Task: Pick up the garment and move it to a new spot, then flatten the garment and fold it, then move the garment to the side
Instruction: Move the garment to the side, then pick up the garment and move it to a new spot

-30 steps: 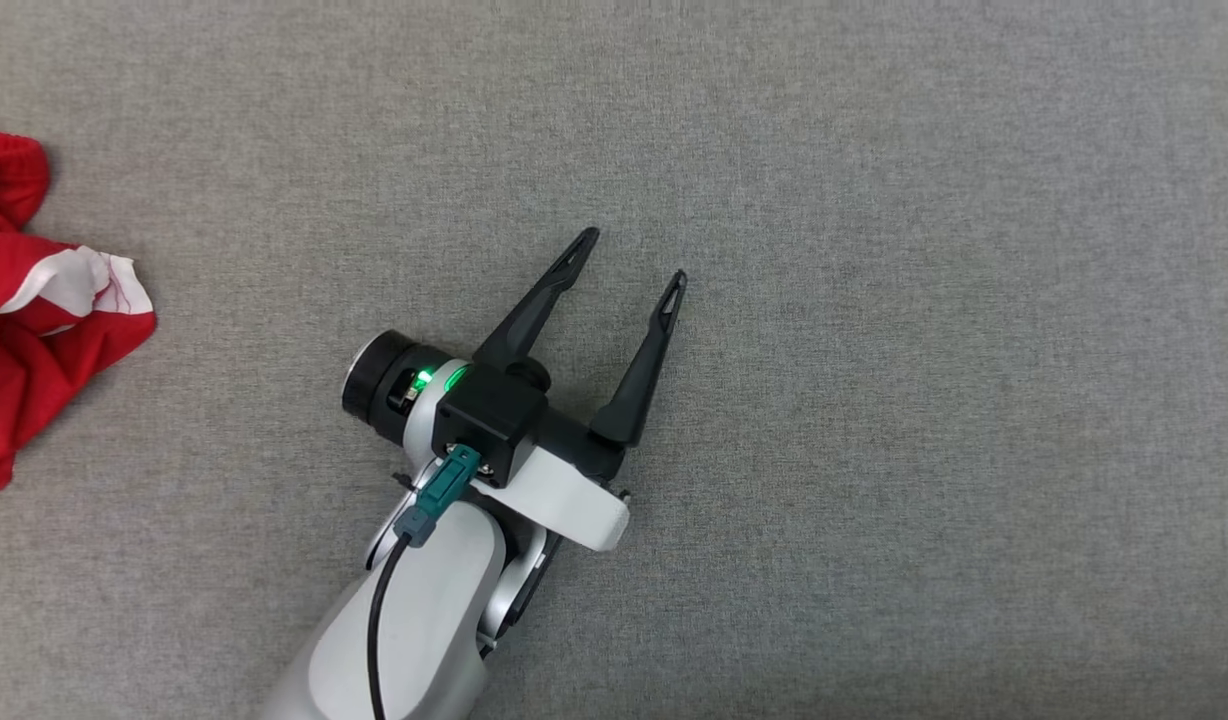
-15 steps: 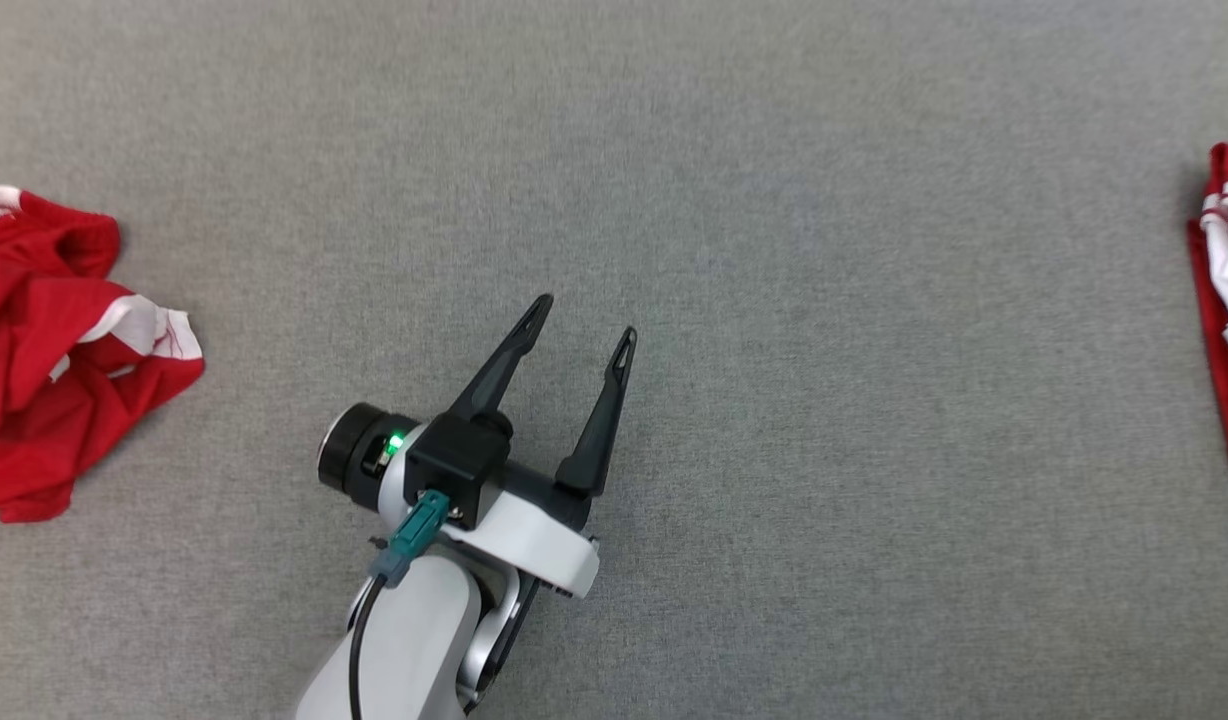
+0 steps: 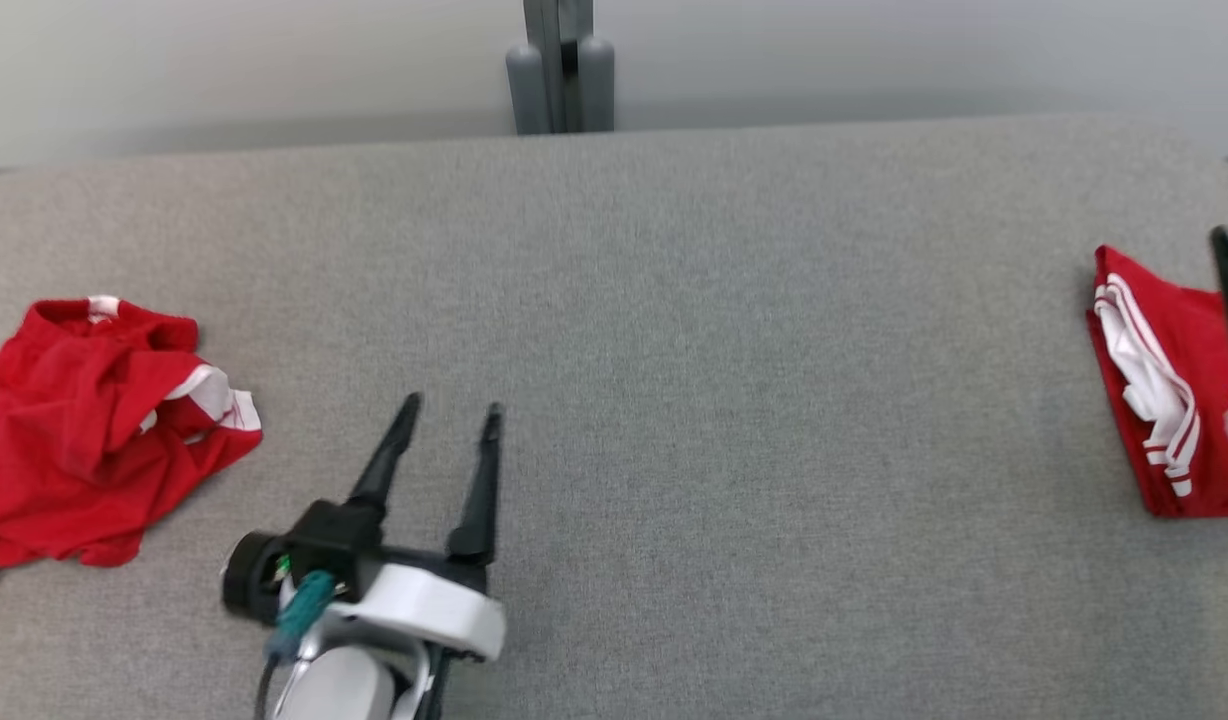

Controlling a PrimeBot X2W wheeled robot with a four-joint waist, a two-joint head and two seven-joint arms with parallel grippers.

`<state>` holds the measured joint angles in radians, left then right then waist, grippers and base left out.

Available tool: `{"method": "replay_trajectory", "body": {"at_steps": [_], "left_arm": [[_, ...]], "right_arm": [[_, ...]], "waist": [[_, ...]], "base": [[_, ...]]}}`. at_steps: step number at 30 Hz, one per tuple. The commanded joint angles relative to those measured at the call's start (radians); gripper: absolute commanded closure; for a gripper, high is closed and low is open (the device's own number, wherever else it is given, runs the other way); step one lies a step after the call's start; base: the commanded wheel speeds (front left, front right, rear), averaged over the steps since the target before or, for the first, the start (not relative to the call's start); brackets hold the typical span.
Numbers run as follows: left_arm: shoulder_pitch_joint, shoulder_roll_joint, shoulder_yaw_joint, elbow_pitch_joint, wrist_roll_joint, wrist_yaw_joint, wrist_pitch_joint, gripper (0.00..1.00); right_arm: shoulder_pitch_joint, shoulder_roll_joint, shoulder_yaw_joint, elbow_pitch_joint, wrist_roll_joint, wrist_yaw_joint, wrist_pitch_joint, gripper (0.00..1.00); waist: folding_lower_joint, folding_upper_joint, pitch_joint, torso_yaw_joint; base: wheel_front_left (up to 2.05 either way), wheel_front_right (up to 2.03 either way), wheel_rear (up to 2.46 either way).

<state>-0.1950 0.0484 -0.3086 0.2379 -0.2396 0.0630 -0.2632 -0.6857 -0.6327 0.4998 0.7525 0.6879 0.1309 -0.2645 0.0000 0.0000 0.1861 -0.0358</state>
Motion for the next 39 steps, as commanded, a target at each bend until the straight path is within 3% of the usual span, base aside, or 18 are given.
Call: {"method": "replay_trajectory", "body": {"at_steps": [1, 11, 19, 29, 39], "left_arm": [[0.014, 0.004, 0.011, -0.002, -0.005, 0.005, 0.001, 0.0], [0.132, 0.004, 0.159, 0.013, 0.003, -0.015, 0.001, 0.0], [0.172, 0.004, 0.191, 0.026, -0.006, -0.019, 0.001, 0.0], [0.178, 0.004, 0.194, 0.066, -0.035, -0.017, 0.001, 0.0], [0.174, 0.004, 0.184, 0.069, -0.039, -0.012, 0.001, 0.0]], "right_arm": [[0.025, 0.008, -0.012, -0.011, -0.008, 0.0, -0.001, 0.0], [0.343, 0.277, -0.216, -0.317, -0.246, 0.0, -0.001, 0.0], [0.507, 0.431, -0.322, -0.414, -0.394, 0.0, -0.001, 0.0], [0.567, 0.511, -0.368, -0.397, -0.451, 0.0, -0.001, 0.0], [0.562, 0.515, -0.383, -0.394, -0.467, 0.0, -0.001, 0.0]], "waist": [[0.0, 0.0, -0.034, 0.001], [0.0, 0.0, -0.142, -0.004], [0.0, 0.0, -0.168, 0.0], [0.0, 0.0, -0.178, 0.002], [0.0, 0.0, -0.179, 0.004]], "base": [[0.0, 0.0, 0.0], [0.0, 0.0, 0.0], [0.0, 0.0, 0.0], [0.0, 0.0, 0.0], [0.0, 0.0, 0.0]]}}
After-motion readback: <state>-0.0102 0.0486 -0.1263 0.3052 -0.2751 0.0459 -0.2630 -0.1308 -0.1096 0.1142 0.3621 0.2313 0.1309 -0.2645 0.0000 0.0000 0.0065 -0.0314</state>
